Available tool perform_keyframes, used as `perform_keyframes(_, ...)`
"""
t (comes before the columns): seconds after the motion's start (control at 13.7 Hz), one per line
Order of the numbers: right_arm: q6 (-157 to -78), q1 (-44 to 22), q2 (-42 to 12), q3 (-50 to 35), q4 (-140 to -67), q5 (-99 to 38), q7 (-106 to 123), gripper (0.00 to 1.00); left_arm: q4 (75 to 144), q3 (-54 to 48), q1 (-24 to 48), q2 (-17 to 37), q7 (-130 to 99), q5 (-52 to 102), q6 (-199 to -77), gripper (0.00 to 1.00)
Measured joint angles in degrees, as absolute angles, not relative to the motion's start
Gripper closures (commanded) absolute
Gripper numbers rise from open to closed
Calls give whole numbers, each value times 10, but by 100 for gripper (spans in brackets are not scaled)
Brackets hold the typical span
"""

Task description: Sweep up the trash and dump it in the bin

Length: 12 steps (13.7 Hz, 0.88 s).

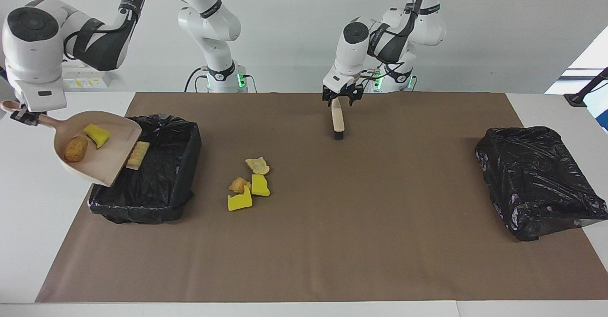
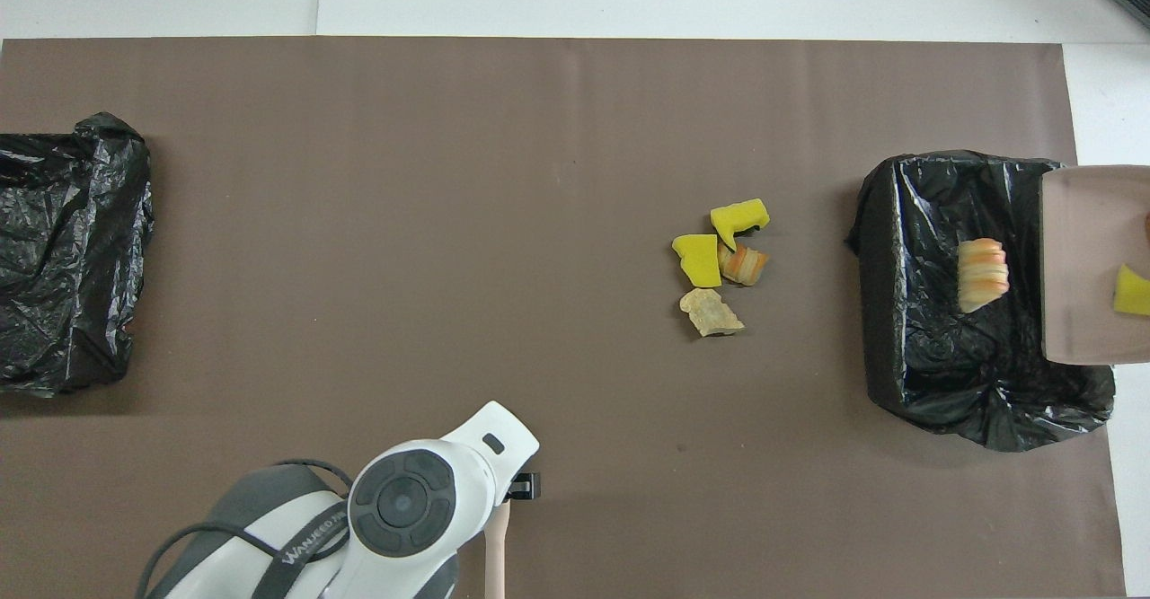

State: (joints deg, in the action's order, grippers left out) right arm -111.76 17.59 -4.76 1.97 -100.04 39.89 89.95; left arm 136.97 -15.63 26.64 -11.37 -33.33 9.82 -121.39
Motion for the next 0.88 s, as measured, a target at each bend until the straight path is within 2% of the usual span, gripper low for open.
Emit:
perform_keyframes(0.29, -1133, 171, -45, 17, -1024, 466, 902, 100, 1242, -152, 150, -112, -174, 57, -1139, 0)
perform_keyframes(0.51, -1133, 158, -42, 15, -1026, 503, 902, 100, 1153, -152, 90, -108, -93, 27, -1086, 0)
perform_keyframes(0.88, -1118, 143, -39, 13, -1023, 517, 900, 100, 926, -150, 19, -48, -18, 23, -901, 0)
